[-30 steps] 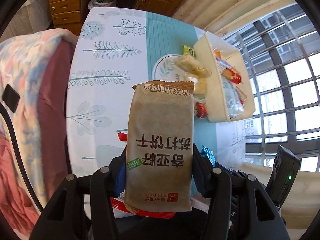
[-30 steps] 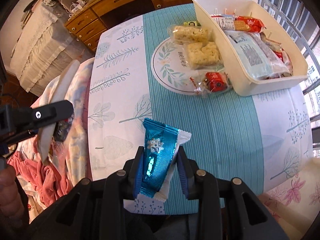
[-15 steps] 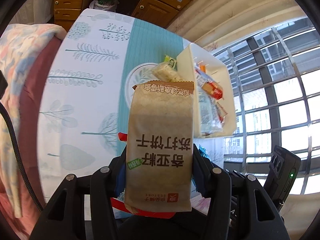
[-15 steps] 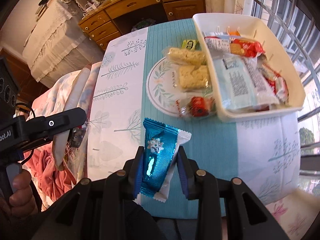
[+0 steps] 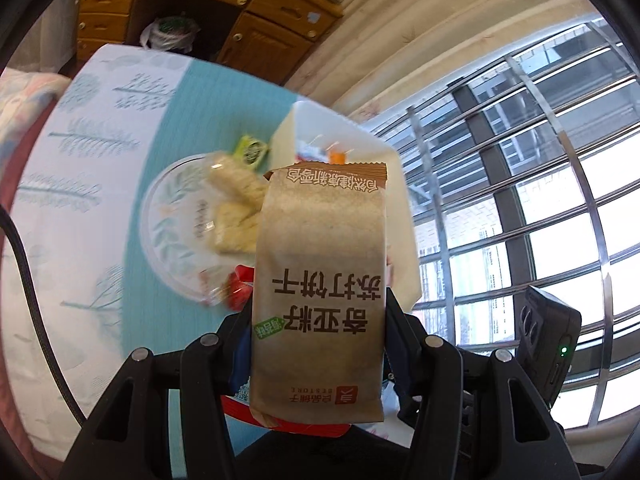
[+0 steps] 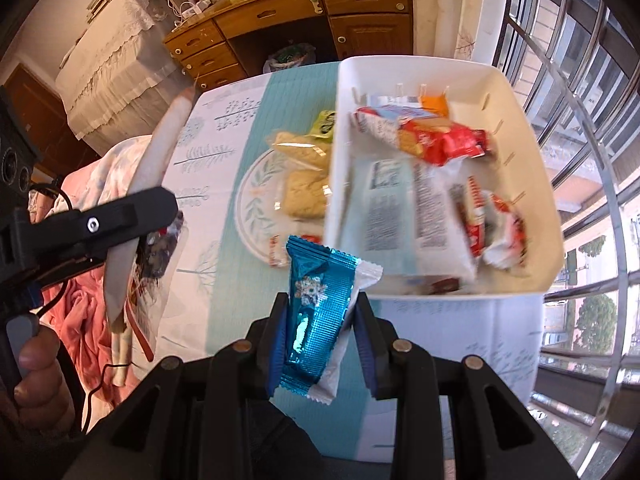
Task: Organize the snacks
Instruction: 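Lift both held snacks and carry them over the white tray, then open both tools to drop the snacks into the tray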
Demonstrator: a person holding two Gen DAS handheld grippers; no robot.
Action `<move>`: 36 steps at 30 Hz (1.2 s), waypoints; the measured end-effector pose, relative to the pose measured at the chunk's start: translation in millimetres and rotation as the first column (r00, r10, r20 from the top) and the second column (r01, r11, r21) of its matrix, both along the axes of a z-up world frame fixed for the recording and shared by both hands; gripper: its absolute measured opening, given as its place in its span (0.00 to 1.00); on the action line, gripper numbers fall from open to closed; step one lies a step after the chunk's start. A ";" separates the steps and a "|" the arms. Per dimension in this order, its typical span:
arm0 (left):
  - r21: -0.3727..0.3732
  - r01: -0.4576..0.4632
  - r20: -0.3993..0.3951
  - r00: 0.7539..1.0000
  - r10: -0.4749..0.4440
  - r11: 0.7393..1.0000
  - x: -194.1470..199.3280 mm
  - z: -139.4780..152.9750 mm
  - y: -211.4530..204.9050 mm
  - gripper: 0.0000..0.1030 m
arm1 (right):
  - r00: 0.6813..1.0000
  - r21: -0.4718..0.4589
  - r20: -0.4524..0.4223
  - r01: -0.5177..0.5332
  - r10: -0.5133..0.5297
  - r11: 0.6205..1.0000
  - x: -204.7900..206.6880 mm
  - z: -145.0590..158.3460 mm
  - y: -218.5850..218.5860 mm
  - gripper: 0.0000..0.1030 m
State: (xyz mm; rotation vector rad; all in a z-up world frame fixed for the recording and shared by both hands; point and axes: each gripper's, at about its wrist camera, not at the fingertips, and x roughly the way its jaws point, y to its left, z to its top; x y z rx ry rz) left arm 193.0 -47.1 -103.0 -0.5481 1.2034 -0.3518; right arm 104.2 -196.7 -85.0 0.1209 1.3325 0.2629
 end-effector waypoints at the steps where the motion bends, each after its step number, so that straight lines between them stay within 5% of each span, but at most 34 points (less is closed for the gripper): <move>1: 0.000 0.000 0.006 1.000 0.000 1.000 3.8 -1.1 -8.2 0.52 | 1.000 0.000 0.000 -0.005 0.005 1.000 2.9 -1.0 -8.0 0.31; 12: -0.005 -0.011 -0.006 1.000 0.011 1.000 42.4 -23.6 -70.8 0.53 | 1.000 0.001 -0.008 0.006 -0.006 1.000 37.8 -14.3 -78.2 0.31; 27: 0.005 -0.057 -0.004 0.998 0.057 0.998 91.7 -42.7 -116.7 0.57 | 0.999 0.021 -0.009 -0.034 0.034 0.999 70.9 -27.1 -116.4 0.31; 32: 0.013 -0.060 0.004 0.998 0.060 0.998 93.5 -41.0 -119.0 0.83 | 0.999 0.041 -0.007 -0.033 0.034 0.999 75.2 -29.3 -121.4 0.33; 36: 0.027 -0.093 -0.002 0.996 0.093 0.995 92.3 -40.0 -114.8 0.88 | 1.000 0.051 -0.022 -0.015 0.016 0.999 75.0 -31.5 -124.6 0.45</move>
